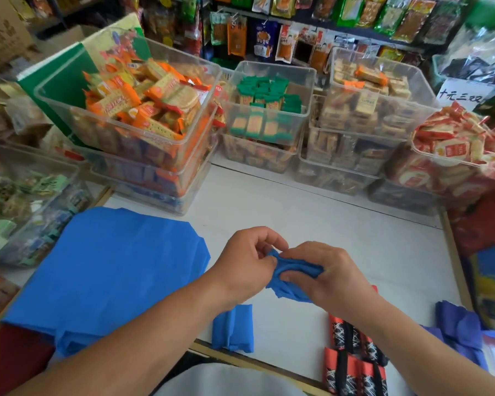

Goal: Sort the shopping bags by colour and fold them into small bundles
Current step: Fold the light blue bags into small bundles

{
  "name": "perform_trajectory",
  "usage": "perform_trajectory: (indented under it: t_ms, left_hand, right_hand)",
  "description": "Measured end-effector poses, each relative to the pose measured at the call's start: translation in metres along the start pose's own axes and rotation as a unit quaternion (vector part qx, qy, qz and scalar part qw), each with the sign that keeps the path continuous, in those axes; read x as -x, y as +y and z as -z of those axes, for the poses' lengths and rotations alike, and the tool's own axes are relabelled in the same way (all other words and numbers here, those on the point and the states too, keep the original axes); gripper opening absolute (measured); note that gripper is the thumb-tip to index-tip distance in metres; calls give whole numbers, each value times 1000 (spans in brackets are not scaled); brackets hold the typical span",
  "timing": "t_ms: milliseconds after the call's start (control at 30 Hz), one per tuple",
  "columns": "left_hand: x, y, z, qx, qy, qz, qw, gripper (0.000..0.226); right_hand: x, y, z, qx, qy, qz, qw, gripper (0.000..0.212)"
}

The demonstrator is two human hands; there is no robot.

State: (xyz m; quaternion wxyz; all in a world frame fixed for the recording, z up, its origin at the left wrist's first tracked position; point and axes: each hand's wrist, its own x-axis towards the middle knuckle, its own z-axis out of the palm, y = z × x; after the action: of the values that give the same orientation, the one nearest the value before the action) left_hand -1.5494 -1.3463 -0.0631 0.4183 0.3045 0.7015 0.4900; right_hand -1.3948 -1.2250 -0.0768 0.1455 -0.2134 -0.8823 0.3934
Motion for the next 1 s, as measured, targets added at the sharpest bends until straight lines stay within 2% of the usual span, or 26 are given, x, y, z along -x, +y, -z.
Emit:
perform_trajectory:
  t_ms: [100,233,300,433,600,667,767,867,1000]
  left_hand:
    - [-6,1,17,0,6,-12,1000,34]
    - [-17,-3,32,105,5,74,992,27]
    - [-18,-6,32,107,17,84,991,26]
    - [-19,-10,35,25,44,17,999,28]
    - [-14,-13,44,-62,26,-41,997,25]
    - [-14,-10,48,-74,36,-57,995,23]
    - [-14,-11,53,-67,62,-69,993,24]
    - [-15,-14,54,-59,85,-70,992,29]
    - [-15,-11,51,-66,72,-69,993,27]
  right_hand:
    - [-9,-6,-8,2,9,-14,1000,25]
    - [-18,-12,-16,39,-18,-30,999,27]
    - [-18,-13,-22,44,-31,-36,998,27]
    - [-27,-16,-31,21,-35,-90,995,25]
    - [-32,-24,-41,-33,-38,-154,987,24]
    - [-36,-32,-40,-61,-5,-184,981,30]
    - [-34,-44,-37,-166,73,-233,955,53]
    - [-27,-50,-39,-189,64,-235,951,38]
    - [-23,-46,-46,-138,51,-222,964,28]
